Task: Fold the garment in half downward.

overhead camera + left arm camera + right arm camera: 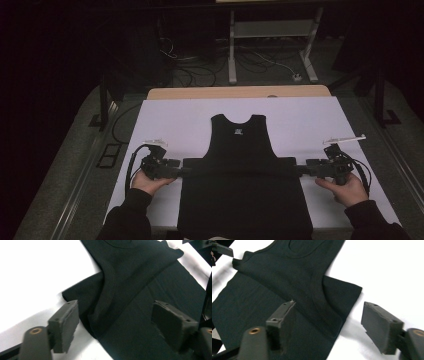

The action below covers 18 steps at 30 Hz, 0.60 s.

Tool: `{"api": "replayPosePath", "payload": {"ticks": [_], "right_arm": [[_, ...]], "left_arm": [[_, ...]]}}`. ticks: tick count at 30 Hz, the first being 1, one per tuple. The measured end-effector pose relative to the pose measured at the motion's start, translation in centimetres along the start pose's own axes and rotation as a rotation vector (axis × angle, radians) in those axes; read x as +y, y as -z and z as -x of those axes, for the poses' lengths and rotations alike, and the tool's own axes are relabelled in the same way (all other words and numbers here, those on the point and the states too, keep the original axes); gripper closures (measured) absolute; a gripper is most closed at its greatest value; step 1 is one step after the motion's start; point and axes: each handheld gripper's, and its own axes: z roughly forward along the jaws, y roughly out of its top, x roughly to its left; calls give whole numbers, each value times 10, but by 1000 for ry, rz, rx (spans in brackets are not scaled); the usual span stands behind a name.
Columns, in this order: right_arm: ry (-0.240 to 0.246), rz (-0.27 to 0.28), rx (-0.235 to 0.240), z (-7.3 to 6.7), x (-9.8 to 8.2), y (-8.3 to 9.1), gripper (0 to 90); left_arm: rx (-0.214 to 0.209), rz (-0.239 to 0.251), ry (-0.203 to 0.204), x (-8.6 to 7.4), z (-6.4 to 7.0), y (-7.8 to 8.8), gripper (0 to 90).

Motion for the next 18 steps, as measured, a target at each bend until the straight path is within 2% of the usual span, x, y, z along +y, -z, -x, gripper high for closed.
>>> {"api": "replayPosePath", "payload": {"ticks": [2,4,6,8,9,11,18], "right_arm": [[15,9,8,-1,2,1,172],[21,17,7,-2,3,2,128],[27,21,11,-1,3,2,119],[30,21,9,-1,4,2,59],[30,21,9,-1,4,2,59],[40,14,5,-2,6,2,0],[52,28,-10,-2,12,4,0]], "left_arm": [[0,3,-7,1,0,0,146],[1,0,-10,2,0,1,141],[7,1,-23,4,1,1,119],[10,3,-34,6,2,1,93],[11,2,-39,6,2,0,93],[21,-3,-51,8,3,0,23],[61,-17,-77,16,1,-2,0]]}}
